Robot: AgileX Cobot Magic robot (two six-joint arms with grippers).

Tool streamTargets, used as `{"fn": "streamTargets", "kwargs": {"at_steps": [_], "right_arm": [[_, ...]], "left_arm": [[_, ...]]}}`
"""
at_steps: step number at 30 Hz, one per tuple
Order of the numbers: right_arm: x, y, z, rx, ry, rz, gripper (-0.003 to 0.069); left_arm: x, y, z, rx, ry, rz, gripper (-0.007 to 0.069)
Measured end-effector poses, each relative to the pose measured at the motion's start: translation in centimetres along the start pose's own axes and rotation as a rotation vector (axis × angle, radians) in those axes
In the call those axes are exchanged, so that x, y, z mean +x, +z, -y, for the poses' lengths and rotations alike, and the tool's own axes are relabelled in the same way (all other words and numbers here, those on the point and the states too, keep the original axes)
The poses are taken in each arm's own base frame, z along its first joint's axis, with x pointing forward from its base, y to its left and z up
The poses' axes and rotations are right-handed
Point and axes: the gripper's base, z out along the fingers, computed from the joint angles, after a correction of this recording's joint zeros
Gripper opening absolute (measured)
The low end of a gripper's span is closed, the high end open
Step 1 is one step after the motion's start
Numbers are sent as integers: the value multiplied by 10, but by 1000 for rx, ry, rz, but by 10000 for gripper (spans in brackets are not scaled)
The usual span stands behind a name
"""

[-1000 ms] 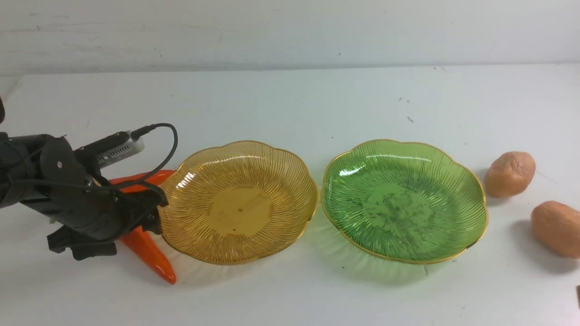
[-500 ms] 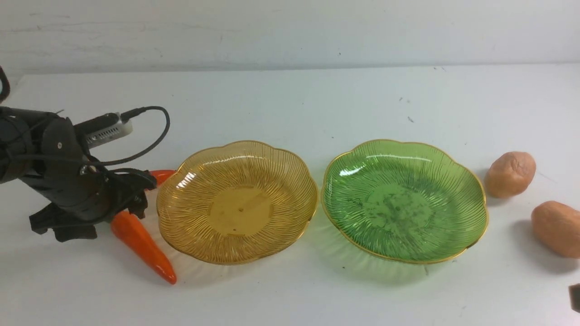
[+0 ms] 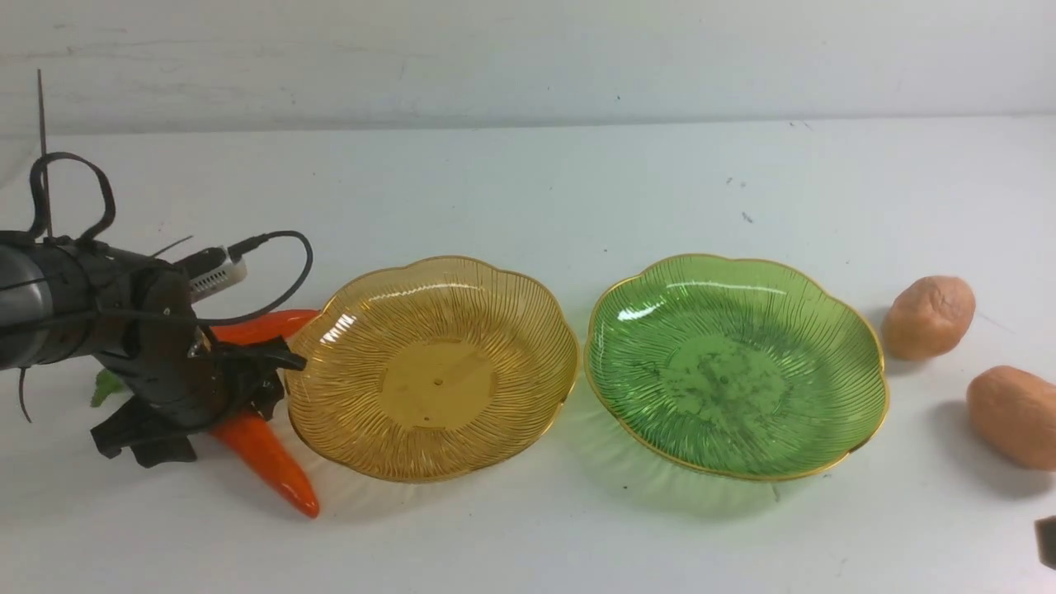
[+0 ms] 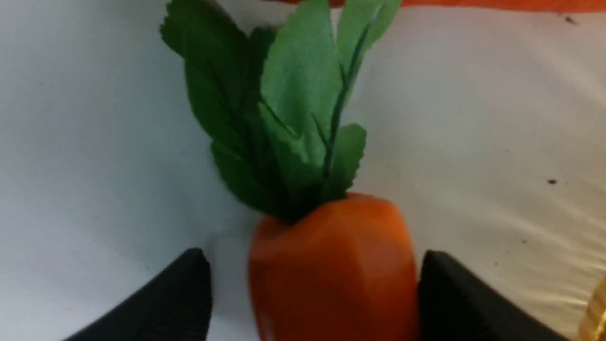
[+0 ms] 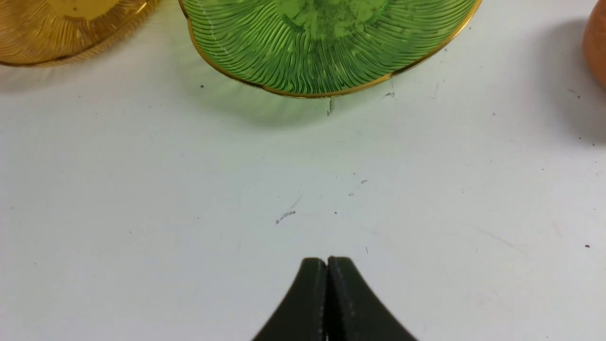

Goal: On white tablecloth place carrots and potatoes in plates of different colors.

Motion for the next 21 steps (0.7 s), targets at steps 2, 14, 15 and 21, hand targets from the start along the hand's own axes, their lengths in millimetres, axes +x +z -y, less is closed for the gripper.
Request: {"fn": "streamTargets", "kwargs": {"at_steps": [2, 14, 15, 21], "right_arm": [[0, 0, 0, 0, 0, 0, -15], [-3, 0, 0, 5, -5, 28, -15], [-3, 0, 0, 5, -5, 30, -15], [-4, 0, 1, 6, -4, 35, -15]], "left_arm": [[0, 0, -1, -7, 18, -5, 496], [-17, -73, 5, 55, 103, 100, 260], [-20, -83, 8, 75, 108, 125, 260], [-24, -137, 54, 304, 233, 231, 260]]}}
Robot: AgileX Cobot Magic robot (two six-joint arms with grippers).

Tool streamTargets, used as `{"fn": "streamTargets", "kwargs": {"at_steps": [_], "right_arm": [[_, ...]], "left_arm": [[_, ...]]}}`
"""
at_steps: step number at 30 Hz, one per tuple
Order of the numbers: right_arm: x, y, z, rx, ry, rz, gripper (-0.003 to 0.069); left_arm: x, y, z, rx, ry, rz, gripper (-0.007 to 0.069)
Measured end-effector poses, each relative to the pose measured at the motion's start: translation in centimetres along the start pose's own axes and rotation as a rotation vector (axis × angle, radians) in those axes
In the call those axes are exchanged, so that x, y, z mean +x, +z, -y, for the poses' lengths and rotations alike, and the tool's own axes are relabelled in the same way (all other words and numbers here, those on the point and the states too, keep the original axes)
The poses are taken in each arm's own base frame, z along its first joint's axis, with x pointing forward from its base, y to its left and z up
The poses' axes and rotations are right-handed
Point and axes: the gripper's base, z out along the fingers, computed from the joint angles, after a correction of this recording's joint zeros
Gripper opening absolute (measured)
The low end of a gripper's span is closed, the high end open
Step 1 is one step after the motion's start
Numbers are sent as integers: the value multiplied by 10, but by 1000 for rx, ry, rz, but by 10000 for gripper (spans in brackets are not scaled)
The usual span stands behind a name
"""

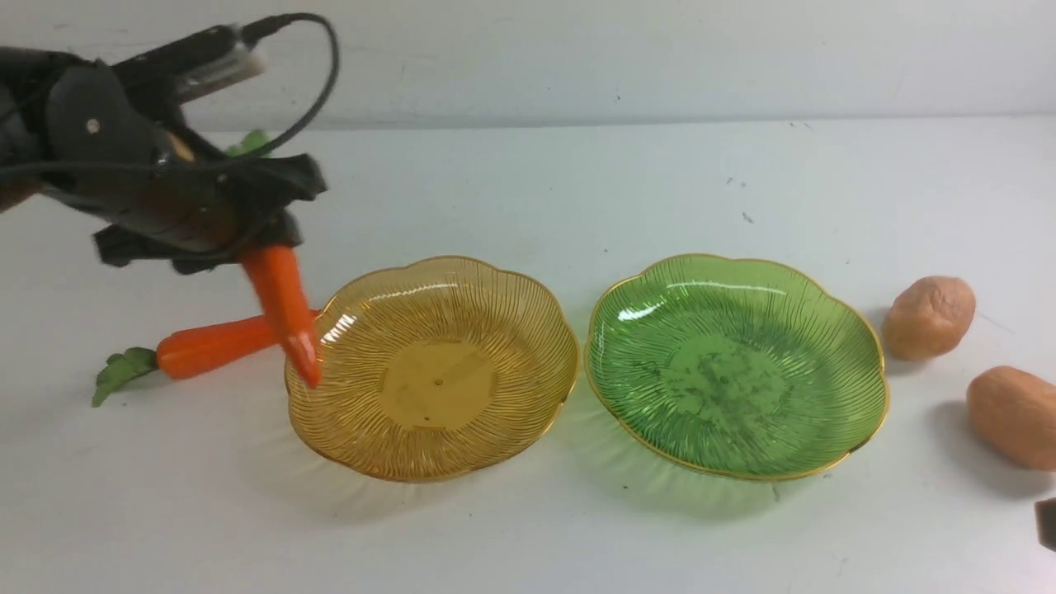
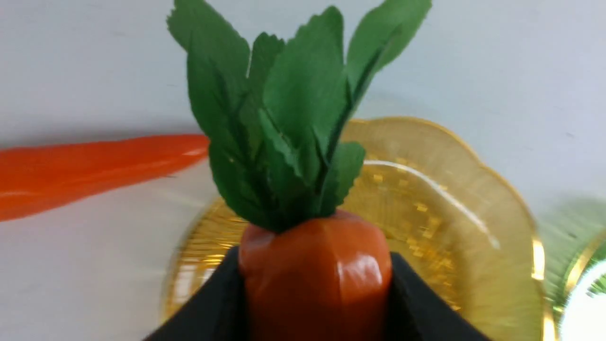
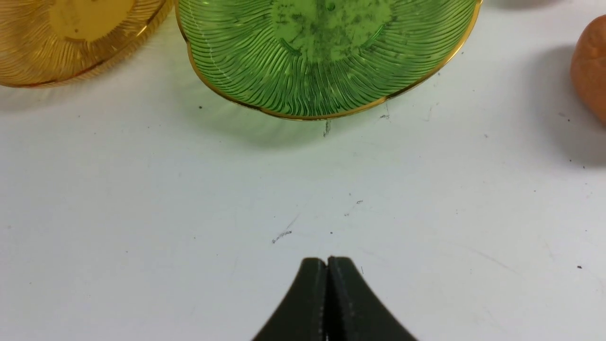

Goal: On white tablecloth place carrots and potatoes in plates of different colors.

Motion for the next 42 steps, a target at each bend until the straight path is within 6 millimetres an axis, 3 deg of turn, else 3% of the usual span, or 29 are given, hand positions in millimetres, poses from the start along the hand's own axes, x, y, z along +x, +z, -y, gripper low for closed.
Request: {"fn": "streamTargets", "kwargs": {"at_steps": [5, 7, 10, 15, 18, 20, 23, 25, 27, 29, 32, 36, 42], "right_arm": [[0, 0, 0, 0, -14, 2, -15], [0, 0, 0, 0, -15, 2, -15], [0, 0, 0, 0, -17, 3, -15], [0, 0, 0, 0, -22, 3, -15], [0, 0, 0, 0, -31, 3, -15], [0, 0, 0, 0, -35, 3, -15], [0, 0, 0, 0, -37, 3, -15], [0, 0, 0, 0, -38, 3, -15], [0, 0, 0, 0, -41, 3, -15], [0, 0, 0, 0, -44, 4, -15], [-1, 0, 0, 1, -48, 8, -15], [-1, 0, 0, 1, -49, 8, -15], [-1, 0, 0, 1, -49, 10, -15]], "left_arm": [[14, 41, 47, 168, -29, -29, 295], [14, 51, 49, 185, -60, -20, 316], [19, 70, 49, 181, -96, -40, 409], [23, 75, 48, 168, -103, -76, 627], [16, 60, 42, 163, -74, -76, 645], [6, 43, 28, 146, -22, -73, 577], [-12, 22, -5, 92, 46, -80, 370], [-16, 18, -25, 54, 112, -132, 200], [-19, 18, -47, 28, 173, -223, 87], [-23, 25, -67, 48, 229, -345, 20], [-36, 46, -80, 142, 337, -426, 4], [-45, 69, -75, 188, 447, -394, 86], [-43, 97, -77, 175, 673, -374, 380]]}}
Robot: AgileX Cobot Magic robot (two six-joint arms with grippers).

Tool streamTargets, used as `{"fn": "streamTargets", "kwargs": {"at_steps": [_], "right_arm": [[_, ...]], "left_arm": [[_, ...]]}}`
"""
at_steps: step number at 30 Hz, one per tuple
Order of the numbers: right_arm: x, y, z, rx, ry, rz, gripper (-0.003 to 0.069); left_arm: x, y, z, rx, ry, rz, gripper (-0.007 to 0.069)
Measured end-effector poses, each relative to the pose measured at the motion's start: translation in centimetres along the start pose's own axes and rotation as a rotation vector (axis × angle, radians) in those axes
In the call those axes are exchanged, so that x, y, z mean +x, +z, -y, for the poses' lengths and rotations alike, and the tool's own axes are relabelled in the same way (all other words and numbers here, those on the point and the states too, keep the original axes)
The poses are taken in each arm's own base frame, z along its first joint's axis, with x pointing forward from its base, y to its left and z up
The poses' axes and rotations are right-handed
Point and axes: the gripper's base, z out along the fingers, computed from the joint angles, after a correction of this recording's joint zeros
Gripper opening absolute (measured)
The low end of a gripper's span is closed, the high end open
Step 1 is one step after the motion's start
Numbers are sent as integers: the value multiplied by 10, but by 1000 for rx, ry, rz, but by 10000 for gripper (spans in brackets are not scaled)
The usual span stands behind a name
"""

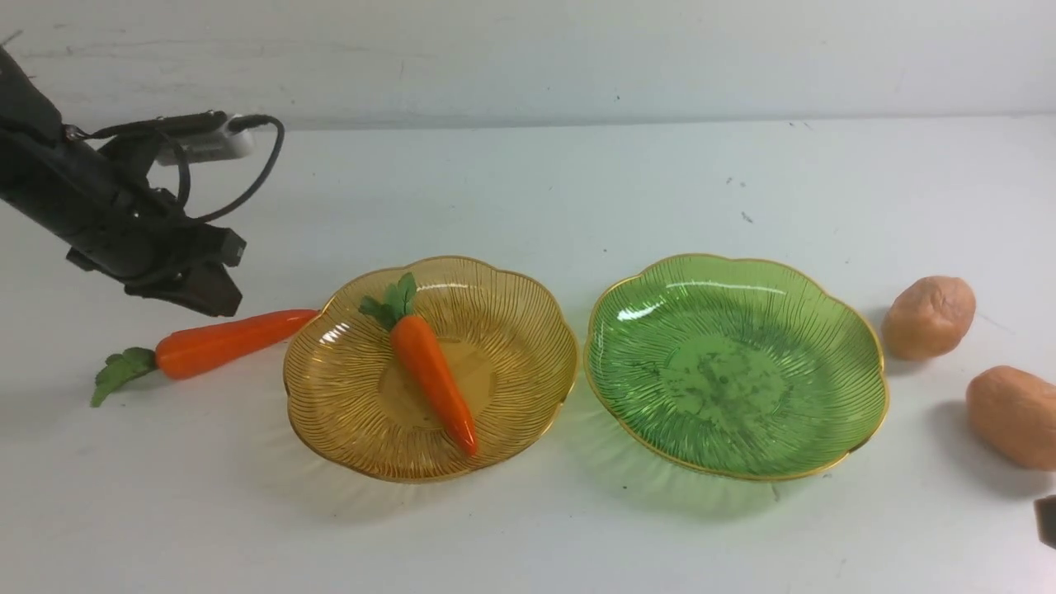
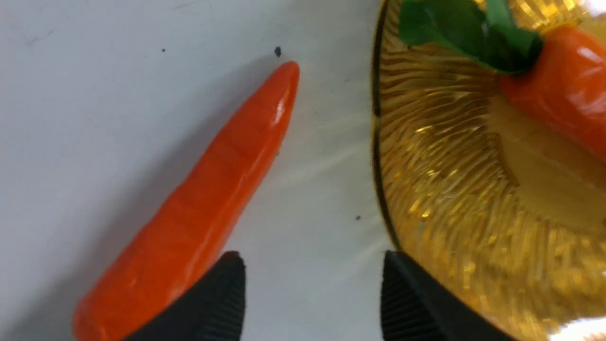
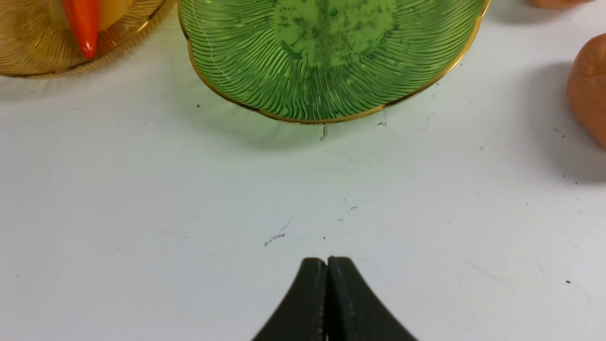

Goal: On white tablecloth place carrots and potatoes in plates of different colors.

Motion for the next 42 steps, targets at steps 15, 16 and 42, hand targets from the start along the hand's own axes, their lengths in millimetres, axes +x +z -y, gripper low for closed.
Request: {"fn": "streamTargets", "kwargs": {"at_steps": [15, 16, 42], "right_arm": [[0, 0, 0, 0, -2, 0, -15], [0, 0, 0, 0, -2, 0, -15], [0, 0, 0, 0, -2, 0, -15]], "left_arm": [[3, 38, -21, -86, 155, -9, 571], [4, 42, -22, -84, 159, -22, 566], [-54, -46, 53, 204, -192, 64, 220]]}}
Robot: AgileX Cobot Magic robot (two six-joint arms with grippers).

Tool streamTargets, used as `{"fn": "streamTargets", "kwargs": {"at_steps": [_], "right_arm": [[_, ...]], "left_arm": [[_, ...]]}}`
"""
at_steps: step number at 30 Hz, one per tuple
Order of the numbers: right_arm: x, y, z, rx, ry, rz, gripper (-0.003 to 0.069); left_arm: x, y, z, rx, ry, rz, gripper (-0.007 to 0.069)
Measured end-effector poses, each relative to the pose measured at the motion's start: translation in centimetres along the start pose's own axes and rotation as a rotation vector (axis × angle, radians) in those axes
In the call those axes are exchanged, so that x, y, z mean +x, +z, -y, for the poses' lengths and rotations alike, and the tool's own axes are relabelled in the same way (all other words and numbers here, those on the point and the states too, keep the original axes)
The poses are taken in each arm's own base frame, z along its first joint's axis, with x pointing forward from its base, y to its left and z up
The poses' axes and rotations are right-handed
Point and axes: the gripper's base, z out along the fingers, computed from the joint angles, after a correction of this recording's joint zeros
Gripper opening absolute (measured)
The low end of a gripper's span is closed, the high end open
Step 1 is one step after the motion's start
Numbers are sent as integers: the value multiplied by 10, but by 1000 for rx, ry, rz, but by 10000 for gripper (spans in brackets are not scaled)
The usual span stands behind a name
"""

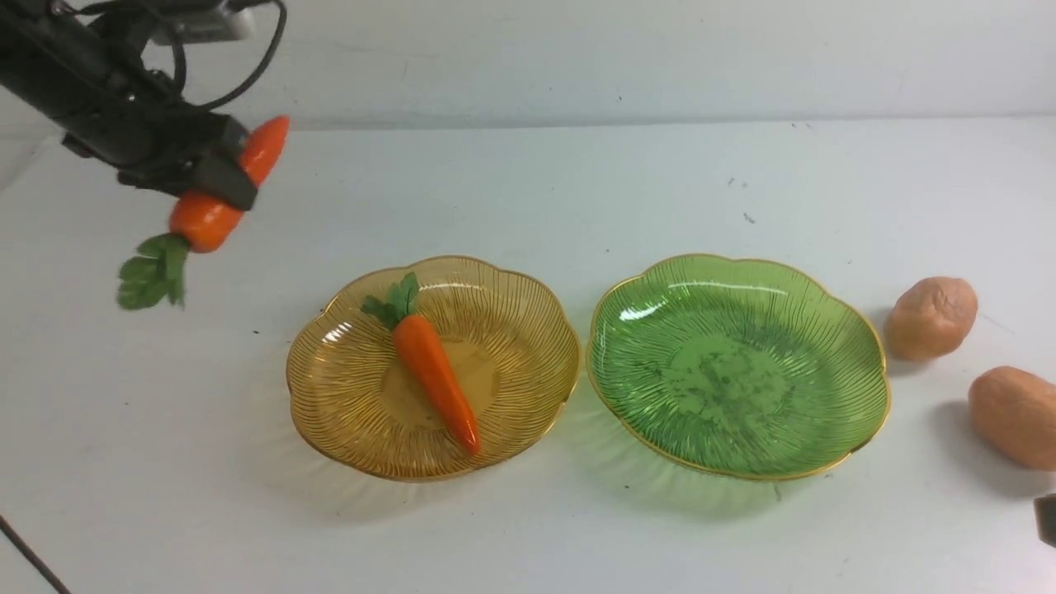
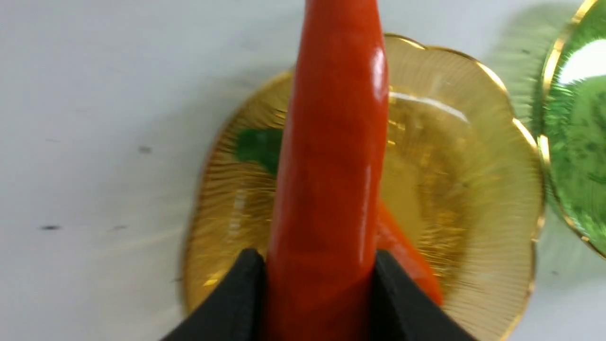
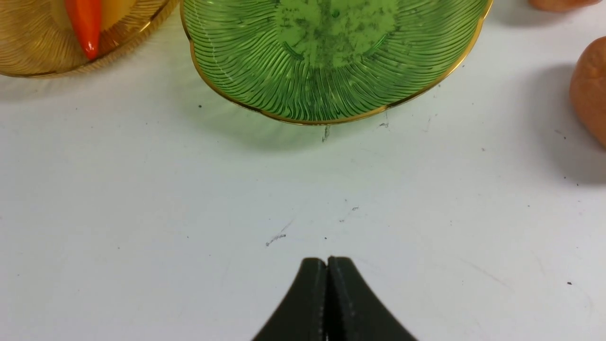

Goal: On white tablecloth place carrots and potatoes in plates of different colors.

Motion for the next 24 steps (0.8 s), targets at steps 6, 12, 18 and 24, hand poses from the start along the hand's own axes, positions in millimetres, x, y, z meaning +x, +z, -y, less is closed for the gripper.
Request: {"fn": "streamTargets", "kwargs": {"at_steps": [6, 12, 18, 24], "right_arm": [[0, 0, 0, 0, 0, 0, -15], [0, 0, 0, 0, 0, 1, -15], [0, 0, 0, 0, 0, 1, -15], [-6, -4, 5, 67, 13, 12, -11]], "left_arm": [[8, 53, 13, 14, 33, -142, 251], [12, 70, 21, -32, 15, -200, 378], [12, 70, 23, -35, 3, -202, 524], [10, 58, 26, -71, -40, -180, 564]]}}
